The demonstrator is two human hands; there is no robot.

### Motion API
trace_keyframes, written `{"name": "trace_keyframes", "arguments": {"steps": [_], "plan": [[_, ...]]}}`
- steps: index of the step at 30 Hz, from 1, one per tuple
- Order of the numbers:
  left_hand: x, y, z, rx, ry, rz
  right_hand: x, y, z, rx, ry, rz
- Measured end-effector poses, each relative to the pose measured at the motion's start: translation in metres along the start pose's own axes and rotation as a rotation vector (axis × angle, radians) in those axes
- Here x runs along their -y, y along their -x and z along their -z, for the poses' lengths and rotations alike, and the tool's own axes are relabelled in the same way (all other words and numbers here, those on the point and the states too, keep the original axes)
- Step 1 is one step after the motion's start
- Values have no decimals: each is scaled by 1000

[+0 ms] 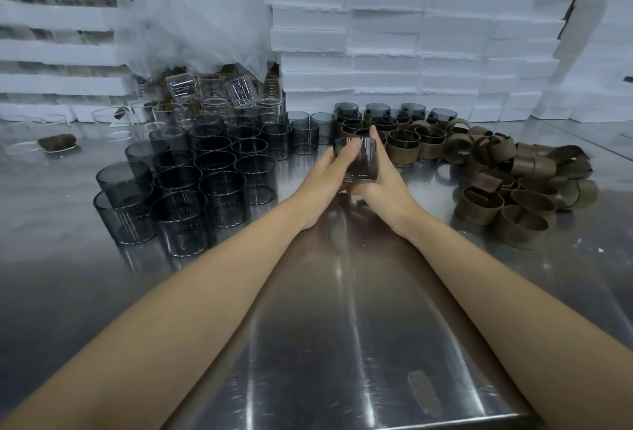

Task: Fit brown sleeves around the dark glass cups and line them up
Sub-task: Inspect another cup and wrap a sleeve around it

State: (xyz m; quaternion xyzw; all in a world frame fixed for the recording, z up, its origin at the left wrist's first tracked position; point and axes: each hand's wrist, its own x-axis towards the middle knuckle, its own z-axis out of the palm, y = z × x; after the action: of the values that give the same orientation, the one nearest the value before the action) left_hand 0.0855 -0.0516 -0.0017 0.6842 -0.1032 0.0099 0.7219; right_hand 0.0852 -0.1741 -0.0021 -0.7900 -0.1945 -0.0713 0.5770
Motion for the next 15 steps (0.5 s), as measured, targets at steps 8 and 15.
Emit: {"name": "trace_keyframes", "arguments": {"steps": [8,15], "plan": [[3,2,5,-256,-130,2,1,8,-15,-12,453,243],[11,-4,8,-212,-235,-69,-1,4,-9,13,286,102]]}}
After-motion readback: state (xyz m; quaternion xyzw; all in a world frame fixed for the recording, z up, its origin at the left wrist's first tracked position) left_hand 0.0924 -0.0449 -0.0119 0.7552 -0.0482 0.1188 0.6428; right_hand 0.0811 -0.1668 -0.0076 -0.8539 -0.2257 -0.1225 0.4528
